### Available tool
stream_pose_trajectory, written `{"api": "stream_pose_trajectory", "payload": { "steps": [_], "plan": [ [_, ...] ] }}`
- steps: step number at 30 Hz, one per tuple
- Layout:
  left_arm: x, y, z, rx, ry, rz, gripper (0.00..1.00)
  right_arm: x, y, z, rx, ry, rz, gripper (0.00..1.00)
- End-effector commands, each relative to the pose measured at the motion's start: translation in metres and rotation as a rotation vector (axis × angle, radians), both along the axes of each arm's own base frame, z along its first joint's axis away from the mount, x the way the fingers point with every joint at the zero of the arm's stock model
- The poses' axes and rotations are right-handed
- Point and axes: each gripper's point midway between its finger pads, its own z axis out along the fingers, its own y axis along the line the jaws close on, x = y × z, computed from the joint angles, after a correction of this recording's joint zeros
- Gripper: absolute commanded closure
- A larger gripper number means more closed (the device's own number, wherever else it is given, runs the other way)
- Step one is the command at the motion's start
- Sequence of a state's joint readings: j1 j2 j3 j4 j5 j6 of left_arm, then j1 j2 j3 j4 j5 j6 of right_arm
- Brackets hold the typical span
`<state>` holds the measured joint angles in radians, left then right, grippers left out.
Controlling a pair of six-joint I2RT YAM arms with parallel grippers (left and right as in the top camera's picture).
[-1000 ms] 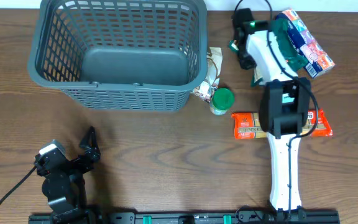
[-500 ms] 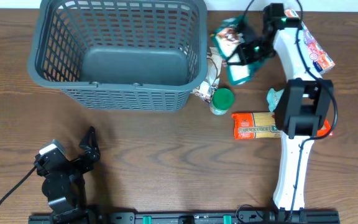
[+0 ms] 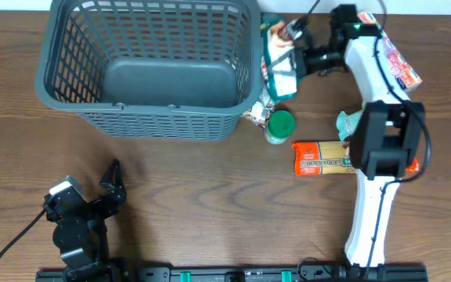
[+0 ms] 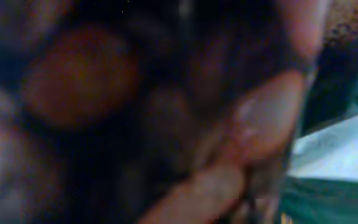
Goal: Pack container
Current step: 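Carry the coffee bag over the basket and open the right gripper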
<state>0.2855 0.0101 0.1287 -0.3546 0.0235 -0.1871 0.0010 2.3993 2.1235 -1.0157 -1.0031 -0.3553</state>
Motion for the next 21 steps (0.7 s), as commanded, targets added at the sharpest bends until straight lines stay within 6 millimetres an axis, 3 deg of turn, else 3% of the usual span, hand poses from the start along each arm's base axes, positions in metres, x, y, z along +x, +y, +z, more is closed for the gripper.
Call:
{"api": "stream_pose_trajectory", "payload": {
  "steps": [1,7,11,17,21],
  "plan": [
    [0.0,-0.001,-0.009,-0.011,0.015,-0.005,0.01,0.003,-0.013,0.103,0.081,-0.155,-0.065,0.99],
    [0.0,-0.001,-0.009,-0.011,0.015,-0.004,0.01,0.005,-0.035,0.169,-0.016,-0.328,-0.178,0.99],
    [0.0,-0.001,-0.009,-0.011,0.014,-0.004,0.01,-0.011,-0.028,0.223,-0.003,-0.455,-0.185,0.99],
    [0.0,-0.001,-0.009,-0.011,0.015,-0.005,0.01,-0.048,0.005,0.295,0.044,-0.634,-0.126,0.99],
    [0.0,-0.001,-0.009,-0.011,0.015,-0.004,0.01,-0.08,0.047,0.327,0.088,-0.73,-0.033,0.99]
  ]
}}
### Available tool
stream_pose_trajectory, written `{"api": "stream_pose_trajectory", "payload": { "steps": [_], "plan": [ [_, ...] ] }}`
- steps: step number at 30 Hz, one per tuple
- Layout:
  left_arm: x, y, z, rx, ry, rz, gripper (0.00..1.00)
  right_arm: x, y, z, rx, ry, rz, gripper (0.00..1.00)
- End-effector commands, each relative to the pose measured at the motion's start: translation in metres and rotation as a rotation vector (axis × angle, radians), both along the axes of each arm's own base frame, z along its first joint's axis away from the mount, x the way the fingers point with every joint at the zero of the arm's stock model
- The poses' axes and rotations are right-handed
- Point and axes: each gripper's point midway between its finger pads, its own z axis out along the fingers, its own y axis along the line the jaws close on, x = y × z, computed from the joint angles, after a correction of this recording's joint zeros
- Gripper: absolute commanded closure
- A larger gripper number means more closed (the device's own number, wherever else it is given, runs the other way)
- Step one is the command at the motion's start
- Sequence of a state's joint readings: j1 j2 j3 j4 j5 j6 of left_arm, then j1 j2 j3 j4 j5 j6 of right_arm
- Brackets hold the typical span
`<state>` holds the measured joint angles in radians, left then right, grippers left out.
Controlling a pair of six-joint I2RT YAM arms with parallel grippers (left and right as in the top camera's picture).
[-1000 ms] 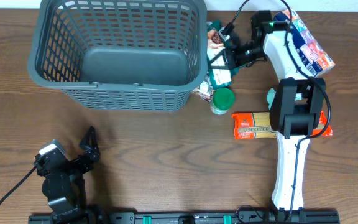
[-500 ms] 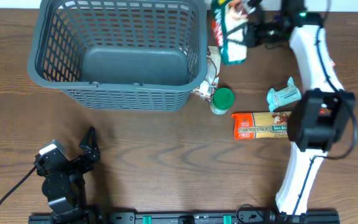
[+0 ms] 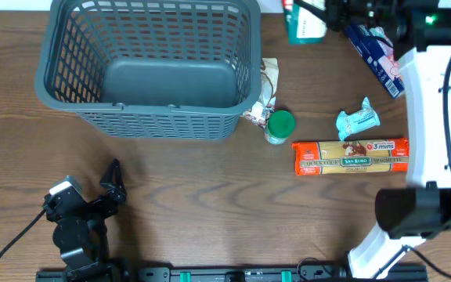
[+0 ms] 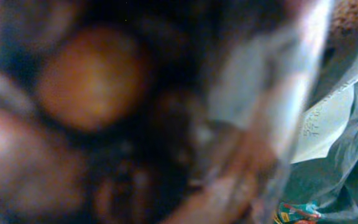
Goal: Pack container
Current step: 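Carry the coffee bag over the basket and open the right gripper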
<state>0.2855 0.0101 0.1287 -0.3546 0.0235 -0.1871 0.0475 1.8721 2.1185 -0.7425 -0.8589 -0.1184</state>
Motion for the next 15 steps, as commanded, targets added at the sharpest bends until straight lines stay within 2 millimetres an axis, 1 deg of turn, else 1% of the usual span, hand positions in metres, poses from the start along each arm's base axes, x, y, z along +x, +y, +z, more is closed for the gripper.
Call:
{"api": "stream_pose_trajectory", "payload": {
  "steps": [1,4,6,8,11,14,15],
  "plan": [
    [0.0,-0.001,-0.009,-0.011,0.015,-0.005,0.01,-0.053,0.052,0.06,0.047,-0.153,0.174,0.99],
    [0.0,-0.001,-0.009,-0.011,0.015,-0.005,0.01,-0.072,0.088,0.068,0.055,-0.195,0.258,0.99],
    [0.0,-0.001,-0.009,-0.011,0.015,-0.005,0.01,-0.077,0.108,0.064,0.047,-0.195,0.278,0.99],
    [0.0,-0.001,-0.009,-0.011,0.015,-0.005,0.01,-0.079,0.124,0.055,0.027,-0.176,0.277,0.99],
    [0.0,-0.001,-0.009,-0.011,0.015,-0.005,0.01,-0.079,0.138,0.04,-0.025,-0.147,0.246,0.99],
    [0.0,-0.001,-0.009,-0.011,0.015,-0.005,0.01,-0.072,0.138,0.026,-0.092,-0.117,0.165,0.99],
    [0.0,-0.001,-0.009,-0.011,0.015,-0.005,0.01,-0.071,0.138,0.023,-0.107,-0.108,0.146,0.82]
  ]
}}
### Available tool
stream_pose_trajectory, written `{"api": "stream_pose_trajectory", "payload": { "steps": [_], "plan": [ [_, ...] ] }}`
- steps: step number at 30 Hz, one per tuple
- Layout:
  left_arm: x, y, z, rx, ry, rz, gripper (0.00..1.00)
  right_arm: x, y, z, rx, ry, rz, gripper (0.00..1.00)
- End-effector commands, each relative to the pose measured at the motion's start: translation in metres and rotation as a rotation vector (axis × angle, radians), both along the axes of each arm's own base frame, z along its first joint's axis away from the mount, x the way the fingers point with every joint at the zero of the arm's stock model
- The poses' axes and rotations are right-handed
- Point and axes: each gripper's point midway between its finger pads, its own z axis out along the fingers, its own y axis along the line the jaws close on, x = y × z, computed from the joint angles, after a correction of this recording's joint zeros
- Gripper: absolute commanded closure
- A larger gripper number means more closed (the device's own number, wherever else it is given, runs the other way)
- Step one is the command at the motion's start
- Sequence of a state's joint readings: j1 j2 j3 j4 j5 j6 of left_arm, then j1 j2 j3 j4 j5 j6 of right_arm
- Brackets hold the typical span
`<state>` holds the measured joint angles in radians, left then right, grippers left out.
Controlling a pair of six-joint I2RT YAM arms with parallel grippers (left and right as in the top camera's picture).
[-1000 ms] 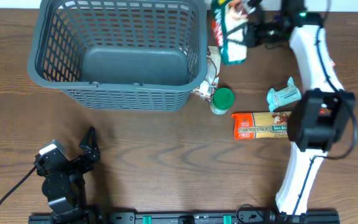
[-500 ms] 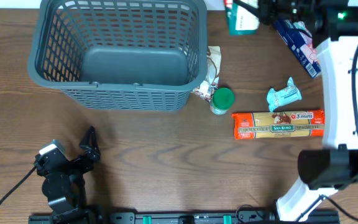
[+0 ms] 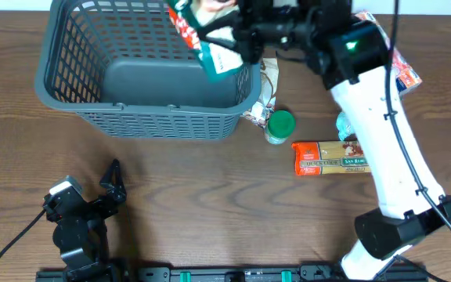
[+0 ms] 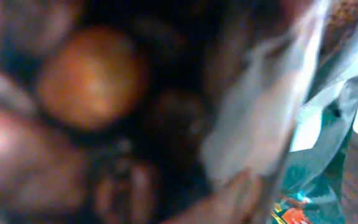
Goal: Pack container
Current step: 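Carry the coffee bag over the basket and open the right gripper, then reach the right gripper to the Kleenex tissue pack and grasp it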
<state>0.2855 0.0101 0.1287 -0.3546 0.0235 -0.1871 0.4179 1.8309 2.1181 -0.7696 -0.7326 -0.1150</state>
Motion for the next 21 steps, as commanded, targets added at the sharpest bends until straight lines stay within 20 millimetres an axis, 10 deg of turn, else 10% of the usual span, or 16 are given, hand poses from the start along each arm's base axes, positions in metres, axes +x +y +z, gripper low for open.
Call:
{"api": "stream_pose_trajectory", "payload": {
  "steps": [1,3,12,21],
  "plan": [
    [0.0,-0.001,-0.009,-0.011,0.015,-0.004,0.01,0.012,-0.012,0.014,-0.05,-0.09,-0.12,0.57],
    [0.0,-0.001,-0.009,-0.011,0.014,-0.005,0.01,0.013,-0.014,0.011,-0.06,-0.083,-0.13,0.01],
    [0.0,-0.001,-0.009,-0.011,0.015,-0.005,0.01,0.043,-0.065,0.009,-0.147,-0.104,-0.359,0.01],
    [0.0,-0.001,-0.009,-0.011,0.015,-0.005,0.01,0.094,-0.233,-0.02,-0.433,-0.071,-0.904,0.01]
  ]
}}
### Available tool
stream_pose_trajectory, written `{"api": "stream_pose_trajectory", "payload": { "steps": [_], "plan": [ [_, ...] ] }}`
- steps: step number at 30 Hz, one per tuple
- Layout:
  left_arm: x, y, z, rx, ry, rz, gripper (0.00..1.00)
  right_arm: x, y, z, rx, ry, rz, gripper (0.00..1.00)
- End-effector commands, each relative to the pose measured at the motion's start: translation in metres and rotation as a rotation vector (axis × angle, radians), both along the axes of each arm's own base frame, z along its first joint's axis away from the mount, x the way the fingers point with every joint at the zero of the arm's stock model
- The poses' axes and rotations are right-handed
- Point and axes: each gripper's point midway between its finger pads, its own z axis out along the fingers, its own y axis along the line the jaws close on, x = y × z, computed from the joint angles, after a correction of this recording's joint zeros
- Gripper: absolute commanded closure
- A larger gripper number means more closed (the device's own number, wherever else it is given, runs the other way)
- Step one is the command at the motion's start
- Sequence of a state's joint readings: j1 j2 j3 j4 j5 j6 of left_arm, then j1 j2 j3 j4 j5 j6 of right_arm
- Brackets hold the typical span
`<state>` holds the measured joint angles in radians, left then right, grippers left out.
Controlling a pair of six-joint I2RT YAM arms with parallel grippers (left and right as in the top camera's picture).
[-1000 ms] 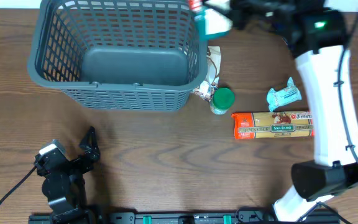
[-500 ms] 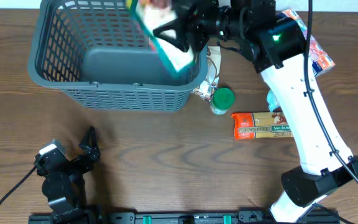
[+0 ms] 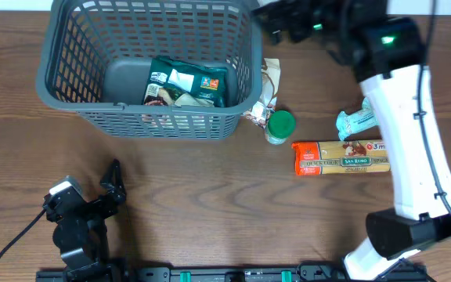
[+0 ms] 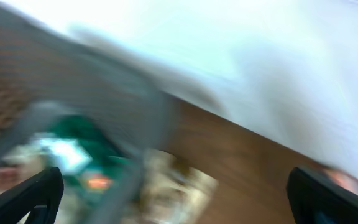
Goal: Pack container
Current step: 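Reach the right gripper to the Kleenex tissue pack and grasp it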
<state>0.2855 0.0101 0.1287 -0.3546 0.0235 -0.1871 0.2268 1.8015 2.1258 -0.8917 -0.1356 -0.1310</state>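
The grey mesh basket stands at the back left. A green snack bag lies on its floor, and shows blurred through the basket wall in the right wrist view. My right gripper hovers open just past the basket's far right corner, with nothing between its fingers. A long way off at the front left, my left gripper rests low over the table, its fingers apart and empty.
A beige packet leans on the basket's right wall, with a green-lidded jar in front of it. A red and yellow spaghetti packet and a small teal wrapper lie to the right, partly under the white arm.
The green bag was in my right gripper above the basket's right side; now it lies inside the basket. The gripper has opened and moved back to the right, past the basket's corner.
My right gripper was shut on the green bag beside the basket's right wall. Then it held the bag high at the back right, then over the basket. Now the bag lies in the basket and the gripper is empty. The left arm has stayed still.
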Motion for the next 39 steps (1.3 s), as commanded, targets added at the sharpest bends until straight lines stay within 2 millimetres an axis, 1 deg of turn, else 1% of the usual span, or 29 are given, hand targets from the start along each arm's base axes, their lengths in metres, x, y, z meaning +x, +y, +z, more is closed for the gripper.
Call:
{"api": "stream_pose_trajectory", "payload": {
  "steps": [1,5,6,7,9,11,14,19,21,23,28,32,36,39],
  "plan": [
    [0.0,-0.001,-0.009,-0.011,0.015,-0.005,0.01,0.011,-0.081,0.004,-0.136,-0.023,-0.221,0.01],
    [0.0,-0.001,-0.009,-0.011,0.015,-0.005,0.01,0.022,-0.144,-0.019,-0.182,0.036,-0.32,0.01],
    [0.0,-0.001,-0.009,-0.011,0.015,-0.005,0.01,0.026,-0.163,-0.029,-0.2,0.059,-0.344,0.01],
    [0.0,-0.001,-0.009,-0.011,0.015,-0.005,0.01,0.028,-0.175,-0.037,-0.211,0.077,-0.358,0.01],
    [0.0,-0.001,-0.009,-0.011,0.015,-0.005,0.01,0.032,-0.205,-0.062,-0.241,0.139,-0.385,0.01],
    [0.0,-0.001,-0.009,-0.011,0.015,-0.005,0.01,0.035,-0.231,-0.091,-0.272,0.21,-0.397,0.01],
    [0.0,-0.001,-0.009,-0.011,0.015,-0.005,0.01,0.04,-0.256,-0.135,-0.293,0.307,-0.385,0.01],
    [0.0,-0.001,-0.009,-0.011,0.015,-0.005,0.01,0.044,-0.289,-0.196,-0.276,0.423,-0.395,0.01],
    [0.0,-0.001,-0.009,-0.011,0.015,-0.005,0.01,0.044,-0.298,-0.217,-0.257,0.46,-0.399,0.01],
    [0.0,-0.001,-0.009,-0.011,0.015,-0.005,0.01,0.044,-0.306,-0.236,-0.238,0.492,-0.398,0.01],
    [0.0,-0.001,-0.009,-0.011,0.015,-0.005,0.01,0.045,-0.317,-0.282,-0.22,0.558,-0.377,0.01],
    [0.0,-0.001,-0.009,-0.011,0.015,-0.005,0.01,0.049,-0.325,-0.306,-0.217,0.572,-0.374,0.01],
    [0.0,-0.001,-0.009,-0.011,0.015,-0.004,0.01,0.053,-0.331,-0.321,-0.225,0.572,-0.37,0.01],
    [0.0,-0.001,-0.009,-0.011,0.015,-0.005,0.01,0.056,-0.335,-0.329,-0.216,0.564,-0.371,0.01]
  ]
}}
